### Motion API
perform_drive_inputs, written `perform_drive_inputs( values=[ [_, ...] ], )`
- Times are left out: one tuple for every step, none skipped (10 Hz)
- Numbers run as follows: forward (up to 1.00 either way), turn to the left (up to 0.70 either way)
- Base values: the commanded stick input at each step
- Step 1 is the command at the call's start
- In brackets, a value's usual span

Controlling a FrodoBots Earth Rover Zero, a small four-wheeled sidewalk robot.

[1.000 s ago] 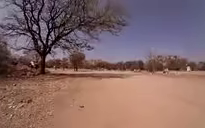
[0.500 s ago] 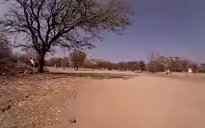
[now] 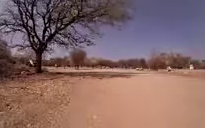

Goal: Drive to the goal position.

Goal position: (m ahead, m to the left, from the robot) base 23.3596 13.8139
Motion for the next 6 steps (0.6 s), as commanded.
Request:
perform_drive_inputs(
  values=[
    [1.00, 0.00],
    [1.00, 0.00],
    [1.00, 0.00],
    [1.00, 0.00],
    [1.00, 0.00],
    [1.00, 0.00]
  ],
)
